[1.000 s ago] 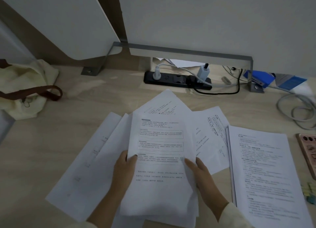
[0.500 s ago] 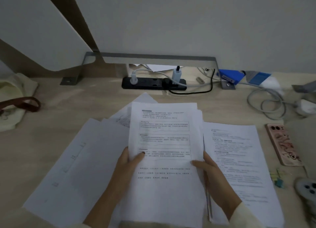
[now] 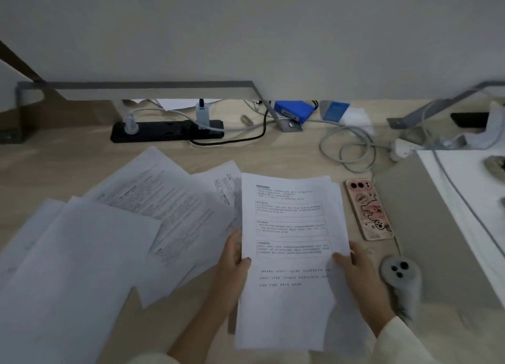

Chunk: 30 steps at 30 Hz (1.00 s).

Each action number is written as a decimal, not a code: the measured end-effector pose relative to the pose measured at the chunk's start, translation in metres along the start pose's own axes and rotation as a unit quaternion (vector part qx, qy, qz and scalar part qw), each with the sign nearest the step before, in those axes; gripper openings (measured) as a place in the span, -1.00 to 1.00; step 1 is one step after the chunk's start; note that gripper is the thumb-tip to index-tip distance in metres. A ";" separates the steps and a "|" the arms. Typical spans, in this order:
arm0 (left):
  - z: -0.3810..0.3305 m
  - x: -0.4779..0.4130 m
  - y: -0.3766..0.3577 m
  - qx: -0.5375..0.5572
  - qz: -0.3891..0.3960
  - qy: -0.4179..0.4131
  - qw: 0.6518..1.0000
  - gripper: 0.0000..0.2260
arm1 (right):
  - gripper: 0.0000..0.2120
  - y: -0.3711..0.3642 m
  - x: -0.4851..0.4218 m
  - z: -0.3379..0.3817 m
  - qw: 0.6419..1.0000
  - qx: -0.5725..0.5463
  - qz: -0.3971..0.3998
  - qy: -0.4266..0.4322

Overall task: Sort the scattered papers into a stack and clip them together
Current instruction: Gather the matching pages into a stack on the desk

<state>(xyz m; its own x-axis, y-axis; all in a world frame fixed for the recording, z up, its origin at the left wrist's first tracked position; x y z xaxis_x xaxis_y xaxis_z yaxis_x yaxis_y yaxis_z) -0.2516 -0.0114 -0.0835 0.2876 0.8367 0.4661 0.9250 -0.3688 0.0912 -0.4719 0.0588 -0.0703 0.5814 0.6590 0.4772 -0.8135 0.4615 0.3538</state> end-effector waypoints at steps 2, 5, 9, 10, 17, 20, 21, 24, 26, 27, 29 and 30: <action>0.002 -0.003 -0.013 -0.032 -0.014 0.002 0.999 -0.62 | -0.73 0.006 -0.012 -0.009 1.000 0.030 0.001 0.006; 0.019 -0.011 -0.023 -0.099 -0.038 0.024 0.994 -0.67 | -0.58 0.006 -0.025 -0.020 0.998 0.059 0.005 0.017; 0.036 -0.012 -0.026 -0.168 -0.036 0.045 0.984 -0.55 | -0.46 0.003 -0.028 -0.027 0.997 0.070 -0.002 0.038; 0.035 -0.011 -0.025 -0.178 -0.040 0.052 0.982 -0.54 | -0.44 0.002 -0.029 -0.029 0.995 0.089 -0.004 0.040; 0.029 -0.005 -0.009 -0.126 -0.043 0.063 0.989 -0.63 | -0.42 0.005 -0.030 -0.018 0.960 0.258 -0.049 0.097; 0.025 0.000 0.020 -0.118 -0.081 0.039 0.989 -0.66 | -0.44 -0.003 -0.029 0.002 0.963 0.233 -0.060 0.121; 0.026 0.002 0.033 -0.117 -0.098 0.033 0.988 -0.67 | -0.44 -0.010 -0.029 0.010 0.965 0.223 -0.053 0.131; 0.032 0.012 0.076 -0.125 -0.148 0.032 0.981 -0.70 | -0.46 -0.042 -0.026 0.030 0.962 0.215 -0.013 0.166; 0.039 0.021 0.107 -0.141 -0.187 0.023 0.972 -0.72 | -0.49 -0.069 -0.021 0.038 0.961 0.213 0.022 0.173; 0.044 0.027 0.124 -0.158 -0.211 0.021 0.964 -0.72 | -0.50 -0.084 -0.017 0.041 0.960 0.216 0.041 0.175; 0.056 0.039 0.154 -0.227 -0.246 0.043 0.941 -0.63 | -0.51 -0.114 -0.008 0.046 0.956 0.219 0.078 0.182; 0.066 0.046 0.166 -0.276 -0.255 0.067 0.924 -0.56 | -0.52 -0.130 -0.002 0.047 0.953 0.217 0.098 0.186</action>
<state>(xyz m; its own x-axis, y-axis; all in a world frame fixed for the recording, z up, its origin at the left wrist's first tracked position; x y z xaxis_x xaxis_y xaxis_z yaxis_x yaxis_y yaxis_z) -0.0680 -0.0074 -0.1045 -0.2185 0.9146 0.3402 0.6535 -0.1218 0.7471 -0.3669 -0.0303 -0.0792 0.3094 0.9091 0.2790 -0.7769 0.0725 0.6254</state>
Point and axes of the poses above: each hand's wrist, its own x-axis away from the middle knuckle, its own y-axis out of the back of the hand, z = x × y, the point moved 5 cm from there along -x, towards the middle knuckle, and after that the axes turned 7 degrees about -x, right-handed, at the moved point
